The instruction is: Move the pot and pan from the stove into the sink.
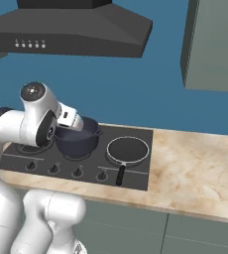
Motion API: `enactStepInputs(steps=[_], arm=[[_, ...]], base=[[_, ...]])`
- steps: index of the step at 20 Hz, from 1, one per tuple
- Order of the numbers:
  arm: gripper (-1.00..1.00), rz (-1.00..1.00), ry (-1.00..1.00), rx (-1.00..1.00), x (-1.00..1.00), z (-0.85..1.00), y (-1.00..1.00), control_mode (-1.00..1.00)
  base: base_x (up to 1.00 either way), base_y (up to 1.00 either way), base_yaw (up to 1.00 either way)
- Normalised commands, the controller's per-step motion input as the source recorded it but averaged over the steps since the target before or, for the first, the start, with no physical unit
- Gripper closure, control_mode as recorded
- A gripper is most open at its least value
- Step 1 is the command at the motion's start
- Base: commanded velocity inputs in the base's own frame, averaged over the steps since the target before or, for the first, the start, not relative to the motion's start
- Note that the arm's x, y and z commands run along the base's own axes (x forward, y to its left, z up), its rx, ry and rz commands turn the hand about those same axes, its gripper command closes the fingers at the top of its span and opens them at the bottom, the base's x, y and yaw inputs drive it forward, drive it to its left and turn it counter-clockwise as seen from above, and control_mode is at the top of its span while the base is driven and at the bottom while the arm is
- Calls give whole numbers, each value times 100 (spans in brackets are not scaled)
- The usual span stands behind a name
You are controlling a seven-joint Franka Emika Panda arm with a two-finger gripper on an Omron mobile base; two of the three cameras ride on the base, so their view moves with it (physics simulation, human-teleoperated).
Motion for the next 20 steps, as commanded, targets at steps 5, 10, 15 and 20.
enactStepInputs(steps=[5, 10, 15, 20], arm=[[-100, -2, 1, 25, 0, -5, -20, -100], [-100, -1, 0, 7, 0, -1, -1, -100], [-100, -3, 0, 0, 0, -13, 0, -100], [-100, -7, 0, 0, 6, -27, 0, -100]], base=[[0, 0, 0], [0, 0, 0], [0, 0, 0], [0, 0, 0]])
